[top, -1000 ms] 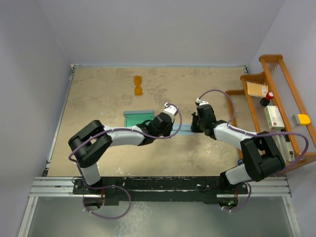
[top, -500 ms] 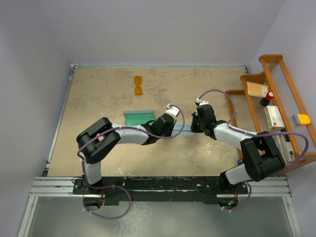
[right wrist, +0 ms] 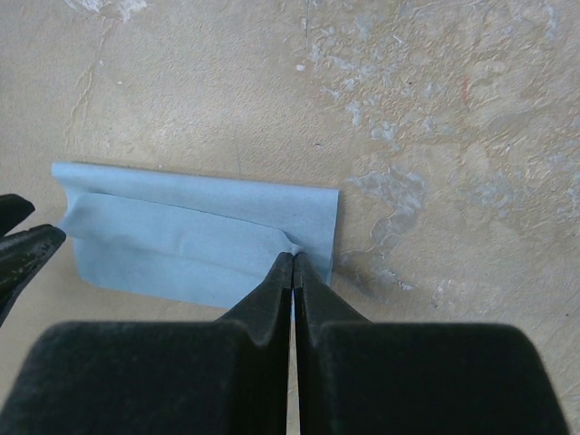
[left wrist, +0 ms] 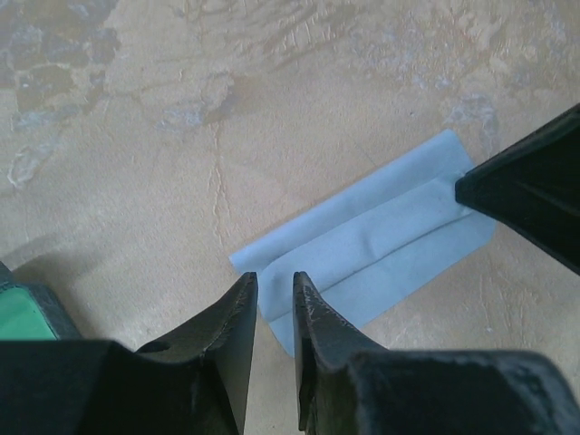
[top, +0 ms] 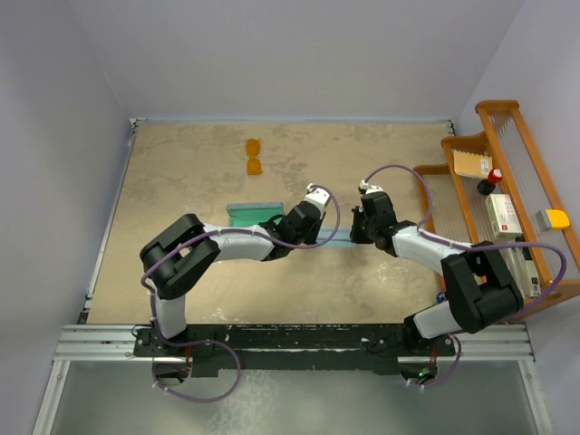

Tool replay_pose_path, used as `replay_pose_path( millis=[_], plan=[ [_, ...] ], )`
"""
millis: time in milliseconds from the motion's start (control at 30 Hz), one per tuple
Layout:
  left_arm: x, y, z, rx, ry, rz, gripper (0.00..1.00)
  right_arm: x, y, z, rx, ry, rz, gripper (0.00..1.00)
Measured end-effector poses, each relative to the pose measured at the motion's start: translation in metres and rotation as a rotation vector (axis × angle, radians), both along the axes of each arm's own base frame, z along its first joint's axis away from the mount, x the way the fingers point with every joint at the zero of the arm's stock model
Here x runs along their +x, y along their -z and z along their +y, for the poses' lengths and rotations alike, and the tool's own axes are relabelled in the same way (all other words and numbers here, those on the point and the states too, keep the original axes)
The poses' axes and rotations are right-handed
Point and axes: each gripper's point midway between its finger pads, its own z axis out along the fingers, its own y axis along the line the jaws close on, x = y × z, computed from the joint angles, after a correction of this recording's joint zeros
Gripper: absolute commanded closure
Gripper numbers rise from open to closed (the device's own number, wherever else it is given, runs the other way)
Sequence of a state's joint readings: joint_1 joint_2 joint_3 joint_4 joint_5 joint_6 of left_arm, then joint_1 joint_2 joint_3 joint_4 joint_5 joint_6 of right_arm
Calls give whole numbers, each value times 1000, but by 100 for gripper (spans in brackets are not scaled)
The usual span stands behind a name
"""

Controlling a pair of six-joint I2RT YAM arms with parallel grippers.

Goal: Organize the sunglasses
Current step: Fold the glasses cleaning cloth at the center of the board.

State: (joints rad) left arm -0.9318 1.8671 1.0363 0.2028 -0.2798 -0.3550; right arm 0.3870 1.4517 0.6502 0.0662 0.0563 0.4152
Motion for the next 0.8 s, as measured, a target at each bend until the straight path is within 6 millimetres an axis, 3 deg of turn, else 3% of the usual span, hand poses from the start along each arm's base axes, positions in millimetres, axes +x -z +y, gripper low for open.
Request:
replay_pose_path(
  millis=[233,800],
  plan=[
    [10,2,-5,-13,-6,-3,79,0,0,0,0,0,0,100],
    [3,10,-10,-20,36,33,80,-1,0,2,2,-6,1,100]
  ],
)
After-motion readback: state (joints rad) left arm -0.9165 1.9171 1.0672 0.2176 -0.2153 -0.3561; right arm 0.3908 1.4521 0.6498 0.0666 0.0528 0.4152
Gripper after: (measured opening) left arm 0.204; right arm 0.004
